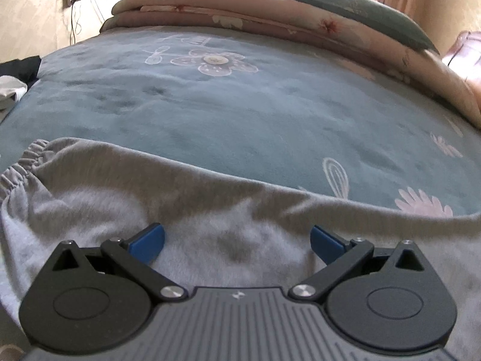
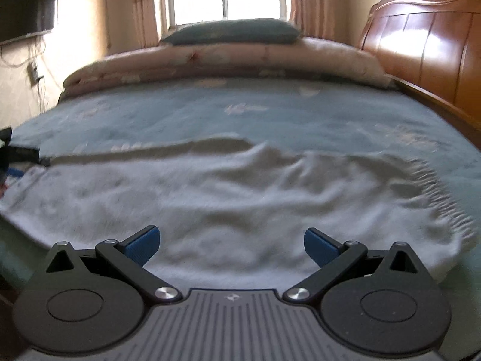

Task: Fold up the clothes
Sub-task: 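Move the left gripper down to the elastic cuff of the sweatpants, then close the left gripper on the elastic cuff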

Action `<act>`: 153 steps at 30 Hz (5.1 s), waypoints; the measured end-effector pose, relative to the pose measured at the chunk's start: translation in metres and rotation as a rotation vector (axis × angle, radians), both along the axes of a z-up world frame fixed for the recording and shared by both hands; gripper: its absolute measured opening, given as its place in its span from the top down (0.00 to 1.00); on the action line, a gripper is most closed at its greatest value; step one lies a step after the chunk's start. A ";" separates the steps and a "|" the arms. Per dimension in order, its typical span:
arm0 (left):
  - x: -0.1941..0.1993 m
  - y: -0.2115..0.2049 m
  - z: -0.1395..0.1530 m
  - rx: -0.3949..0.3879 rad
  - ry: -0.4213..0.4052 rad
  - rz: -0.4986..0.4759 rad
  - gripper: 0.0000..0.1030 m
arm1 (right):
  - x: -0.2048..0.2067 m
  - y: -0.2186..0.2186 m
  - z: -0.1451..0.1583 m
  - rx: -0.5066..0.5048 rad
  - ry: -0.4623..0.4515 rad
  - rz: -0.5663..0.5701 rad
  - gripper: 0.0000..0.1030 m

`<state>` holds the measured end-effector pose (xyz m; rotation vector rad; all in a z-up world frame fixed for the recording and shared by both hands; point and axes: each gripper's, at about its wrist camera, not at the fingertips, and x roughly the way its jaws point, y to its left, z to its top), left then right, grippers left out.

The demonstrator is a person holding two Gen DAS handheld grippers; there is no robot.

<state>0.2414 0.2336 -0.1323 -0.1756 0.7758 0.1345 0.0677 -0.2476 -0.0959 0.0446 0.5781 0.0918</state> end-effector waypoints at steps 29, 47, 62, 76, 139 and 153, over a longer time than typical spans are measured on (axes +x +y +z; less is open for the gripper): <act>-0.039 -0.149 0.071 0.066 0.010 -0.301 0.01 | 0.002 -0.067 -0.023 0.430 0.031 -0.027 0.00; -0.068 -0.178 0.114 -0.008 0.009 -0.409 0.01 | -0.002 -0.076 -0.025 0.513 0.030 0.014 0.00; -0.091 0.082 0.067 -0.195 -0.029 0.074 0.01 | 0.003 -0.067 -0.027 0.450 0.057 0.025 0.00; -0.128 0.215 -0.002 -0.584 -0.056 0.334 0.37 | 0.010 -0.051 -0.028 0.350 0.078 0.015 0.00; -0.084 0.249 -0.044 -0.851 -0.198 0.281 0.33 | 0.016 -0.002 -0.033 -0.017 0.102 0.000 0.00; -0.083 0.236 -0.028 -0.647 -0.067 0.347 0.82 | 0.015 -0.001 -0.032 -0.022 0.098 -0.002 0.00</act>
